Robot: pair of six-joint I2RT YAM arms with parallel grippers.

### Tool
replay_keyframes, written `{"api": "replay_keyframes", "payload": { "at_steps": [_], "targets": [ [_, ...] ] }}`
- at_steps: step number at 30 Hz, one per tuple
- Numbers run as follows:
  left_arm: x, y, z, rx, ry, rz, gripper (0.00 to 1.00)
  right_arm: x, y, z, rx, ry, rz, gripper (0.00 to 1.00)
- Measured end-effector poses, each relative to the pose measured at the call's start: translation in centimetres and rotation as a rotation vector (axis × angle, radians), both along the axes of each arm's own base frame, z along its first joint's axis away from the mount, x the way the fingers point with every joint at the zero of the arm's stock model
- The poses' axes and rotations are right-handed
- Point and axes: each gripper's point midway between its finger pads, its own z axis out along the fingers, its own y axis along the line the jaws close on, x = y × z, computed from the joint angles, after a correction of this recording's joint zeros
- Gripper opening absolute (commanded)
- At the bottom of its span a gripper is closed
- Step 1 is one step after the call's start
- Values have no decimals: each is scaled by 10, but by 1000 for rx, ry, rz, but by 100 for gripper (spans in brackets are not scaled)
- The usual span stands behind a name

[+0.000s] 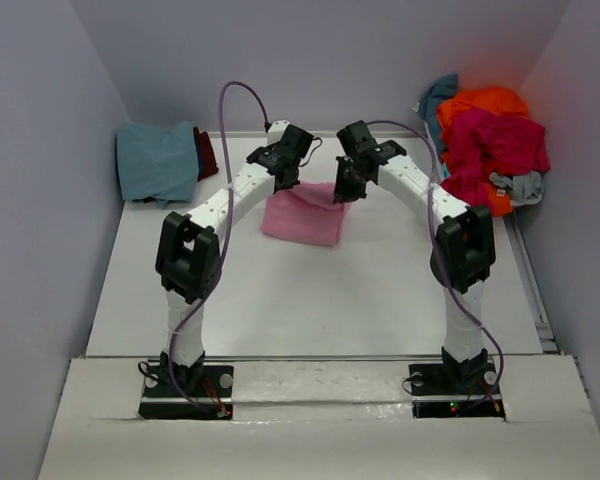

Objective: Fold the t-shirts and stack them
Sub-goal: Fold the tshirt

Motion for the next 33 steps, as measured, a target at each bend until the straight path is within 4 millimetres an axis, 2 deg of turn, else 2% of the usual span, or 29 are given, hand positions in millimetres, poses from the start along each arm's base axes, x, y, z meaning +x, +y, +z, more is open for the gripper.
{"api": "replay_keyframes", "payload": {
  "at_steps": [5, 10, 12, 13, 15, 16, 19, 21, 24, 28, 33],
  "targets": [
    [20, -3, 6, -2, -19, 5, 6, 22, -1, -2, -10, -14, -11, 7],
    [42, -7, 8, -12, -36, 10, 6, 49, -9, 10, -5, -55, -49, 8],
    [55, -10, 7, -24, -43, 11, 6, 61, -15, 13, 0, -72, -68, 14],
    [63, -12, 4, -31, -46, 10, 10, 67, -18, 12, 1, -76, -78, 26],
    [73, -15, -6, -34, -42, 10, 28, 74, -20, 8, -1, -80, -88, 42],
    [76, -15, -13, -29, -33, 13, 53, 77, -21, 1, -8, -73, -94, 55],
    [78, -14, -39, 0, 9, 3, 89, 81, -28, -22, -42, -40, -104, 75],
    [77, -15, -53, 10, 33, 2, 98, 82, -30, -37, -65, -20, -102, 76],
    [77, -14, -63, 17, 49, 2, 99, 85, -31, -52, -90, 1, -103, 77],
    [78, -13, -58, 12, 35, 5, 99, 83, -33, -56, -101, 11, -102, 77],
    [55, -1, -59, 24, 66, 11, 99, 65, -39, -54, -108, 38, -102, 76]
  ]
}}
